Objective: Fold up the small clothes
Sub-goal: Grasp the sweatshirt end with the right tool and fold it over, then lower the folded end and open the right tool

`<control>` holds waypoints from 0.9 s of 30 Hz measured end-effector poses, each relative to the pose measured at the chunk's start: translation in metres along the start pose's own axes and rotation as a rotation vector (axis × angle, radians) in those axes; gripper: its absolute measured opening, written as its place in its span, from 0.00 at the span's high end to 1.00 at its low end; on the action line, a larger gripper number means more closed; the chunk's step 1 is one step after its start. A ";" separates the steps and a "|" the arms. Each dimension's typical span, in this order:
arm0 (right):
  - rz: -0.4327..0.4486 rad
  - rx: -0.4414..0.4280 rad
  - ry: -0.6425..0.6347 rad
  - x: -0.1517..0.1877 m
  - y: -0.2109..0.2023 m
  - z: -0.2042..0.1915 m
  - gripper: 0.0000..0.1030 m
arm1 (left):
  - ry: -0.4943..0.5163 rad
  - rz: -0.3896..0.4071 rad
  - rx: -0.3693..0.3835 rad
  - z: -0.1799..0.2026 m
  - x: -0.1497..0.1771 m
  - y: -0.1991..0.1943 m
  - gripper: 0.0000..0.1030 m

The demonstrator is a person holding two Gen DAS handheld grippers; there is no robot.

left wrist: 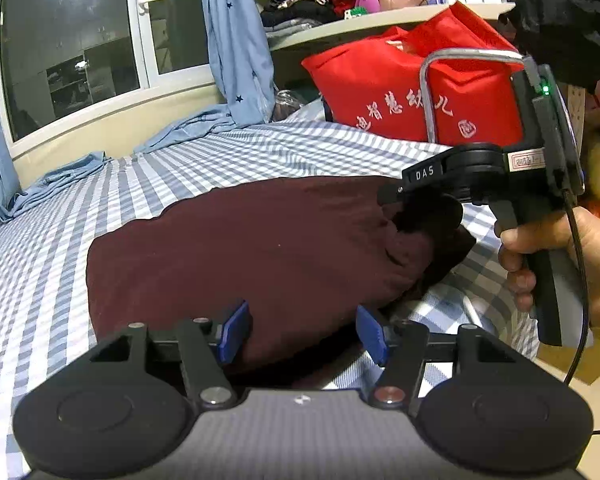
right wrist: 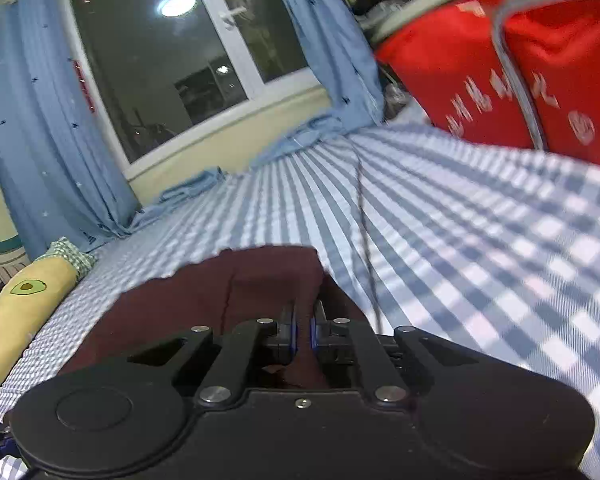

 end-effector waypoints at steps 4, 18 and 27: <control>-0.018 0.007 -0.004 0.009 0.003 0.004 0.94 | 0.021 0.007 -0.018 0.007 -0.001 -0.009 0.38; -0.041 0.015 -0.020 0.011 0.005 0.004 0.90 | -0.109 0.041 -0.112 -0.008 -0.036 -0.046 0.07; -0.037 0.024 -0.056 0.012 0.006 0.002 0.89 | -0.330 0.008 -0.197 -0.065 -0.027 -0.052 0.04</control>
Point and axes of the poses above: each gripper's, at about its wrist camera, not at the fingertips, and y roughly the way its jaws point, z to its right, x to its underside, the point moved 3 cm from there along y, roughly the way its jaws point, and after that the axes turned 10 degrees about y, right-handed, at the moved point
